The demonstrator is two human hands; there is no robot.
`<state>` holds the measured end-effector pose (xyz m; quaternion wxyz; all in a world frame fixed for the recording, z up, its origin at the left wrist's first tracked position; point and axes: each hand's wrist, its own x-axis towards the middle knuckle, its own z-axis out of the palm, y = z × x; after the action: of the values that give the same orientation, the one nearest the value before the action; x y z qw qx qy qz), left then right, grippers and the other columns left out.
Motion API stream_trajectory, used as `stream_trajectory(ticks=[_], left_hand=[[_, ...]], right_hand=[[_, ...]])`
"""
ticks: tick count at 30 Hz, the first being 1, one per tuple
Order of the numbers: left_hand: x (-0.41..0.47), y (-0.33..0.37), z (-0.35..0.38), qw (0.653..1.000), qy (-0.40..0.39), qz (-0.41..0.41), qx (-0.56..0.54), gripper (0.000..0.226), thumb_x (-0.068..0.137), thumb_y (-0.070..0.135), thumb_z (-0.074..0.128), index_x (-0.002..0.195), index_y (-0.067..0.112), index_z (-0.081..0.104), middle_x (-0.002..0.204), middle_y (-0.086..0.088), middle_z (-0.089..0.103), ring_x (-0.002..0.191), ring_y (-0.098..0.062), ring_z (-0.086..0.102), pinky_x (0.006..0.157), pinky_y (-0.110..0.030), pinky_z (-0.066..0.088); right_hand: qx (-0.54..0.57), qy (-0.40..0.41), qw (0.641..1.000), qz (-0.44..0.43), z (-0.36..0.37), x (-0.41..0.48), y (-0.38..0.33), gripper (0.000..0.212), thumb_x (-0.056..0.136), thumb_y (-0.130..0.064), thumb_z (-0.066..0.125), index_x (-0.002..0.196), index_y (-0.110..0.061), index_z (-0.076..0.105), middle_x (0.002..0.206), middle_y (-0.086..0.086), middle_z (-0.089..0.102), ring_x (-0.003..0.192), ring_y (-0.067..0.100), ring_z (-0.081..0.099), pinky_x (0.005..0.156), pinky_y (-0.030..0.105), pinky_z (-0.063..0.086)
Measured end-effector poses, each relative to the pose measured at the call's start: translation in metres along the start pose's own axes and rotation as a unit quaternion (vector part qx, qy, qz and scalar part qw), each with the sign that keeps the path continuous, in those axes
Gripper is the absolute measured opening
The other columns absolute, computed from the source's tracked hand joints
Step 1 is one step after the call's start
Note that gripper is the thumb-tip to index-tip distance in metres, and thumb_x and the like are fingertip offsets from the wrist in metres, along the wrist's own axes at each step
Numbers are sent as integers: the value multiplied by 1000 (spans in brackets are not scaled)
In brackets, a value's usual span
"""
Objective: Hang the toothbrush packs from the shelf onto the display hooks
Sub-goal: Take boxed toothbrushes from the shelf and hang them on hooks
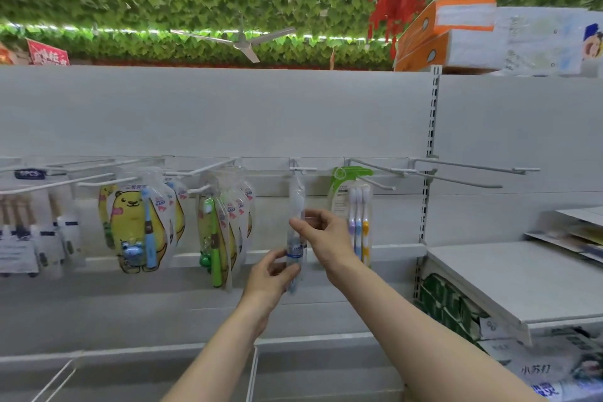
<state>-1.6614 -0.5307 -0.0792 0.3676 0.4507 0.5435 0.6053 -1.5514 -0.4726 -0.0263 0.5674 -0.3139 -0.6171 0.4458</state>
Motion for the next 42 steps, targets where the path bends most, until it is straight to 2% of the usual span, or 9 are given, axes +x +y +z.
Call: stream_trajectory(ticks=[6, 11, 16, 19, 22, 26, 30, 34, 42], left_hand=[[2, -1, -1, 1000, 8, 6, 6, 27, 91, 14, 70, 103, 36, 62, 103, -3, 69, 103, -21, 64, 96, -42, 54], [-9, 4, 1, 1000, 4, 6, 20, 31, 92, 13, 68, 119, 25, 63, 101, -3, 69, 101, -20, 64, 97, -44, 54], [-22, 12, 1, 999, -5, 10, 34, 39, 91, 12, 69, 128, 19, 60, 101, -1, 69, 96, -13, 63, 93, -37, 51], [-31, 13, -1, 997, 15, 14, 73, 51, 87, 16, 75, 134, 18, 54, 116, -6, 67, 101, -16, 62, 88, -31, 46], [-50, 19, -1, 987, 48, 40, 146, 61, 82, 21, 80, 136, 16, 52, 131, -9, 61, 115, -22, 59, 97, -37, 49], [-85, 46, 10, 951, 53, 110, 283, 59, 81, 23, 80, 134, 21, 55, 132, -3, 60, 121, -20, 56, 100, -36, 46], [-121, 81, 35, 898, 29, 188, 398, 53, 86, 26, 74, 134, 24, 54, 133, -4, 57, 125, -23, 53, 103, -37, 41], [-159, 116, 86, 834, 1, 211, 509, 53, 91, 32, 67, 140, 27, 49, 139, -7, 50, 128, -29, 48, 104, -41, 42], [-247, 133, 258, 793, -63, 258, 548, 53, 91, 39, 66, 140, 28, 47, 136, -8, 50, 127, -29, 46, 102, -43, 43]], right_hand=[[-5, -6, 1000, 9, -1, 4, 4, 32, 81, -23, 82, 109, -18, 67, 99, 3, 71, 90, 11, 67, 70, 14, 52], [-19, -7, 1000, 15, -2, -3, -2, 30, 85, -22, 79, 110, -18, 64, 97, -3, 67, 88, 3, 63, 66, 9, 48], [-61, -4, 997, 38, -5, -16, -12, 35, 87, -26, 77, 119, -17, 64, 104, -1, 69, 102, 15, 65, 75, 17, 49], [-107, 10, 993, 52, -15, -33, -18, 43, 87, -31, 76, 126, -18, 62, 114, 3, 67, 104, 15, 64, 74, 16, 47], [-179, 16, 983, 41, -36, -54, -31, 43, 87, -34, 76, 125, -21, 62, 116, 1, 66, 102, 13, 63, 74, 17, 50], [-337, -13, 941, -5, -78, -81, -56, 49, 86, -38, 75, 129, -21, 60, 122, -2, 65, 113, 15, 60, 99, 34, 49], [-492, -65, 866, -65, -127, -101, -91, 54, 87, -44, 71, 134, -21, 57, 131, 5, 60, 119, 23, 57, 97, 37, 47], [-587, -95, 796, -114, -195, -133, -128, 53, 92, -47, 64, 139, -24, 52, 133, 5, 54, 124, 25, 51, 96, 39, 46], [-674, -97, 720, -135, -376, -217, -186, 50, 94, -48, 61, 138, -26, 50, 132, 4, 55, 123, 24, 50, 93, 40, 47]])
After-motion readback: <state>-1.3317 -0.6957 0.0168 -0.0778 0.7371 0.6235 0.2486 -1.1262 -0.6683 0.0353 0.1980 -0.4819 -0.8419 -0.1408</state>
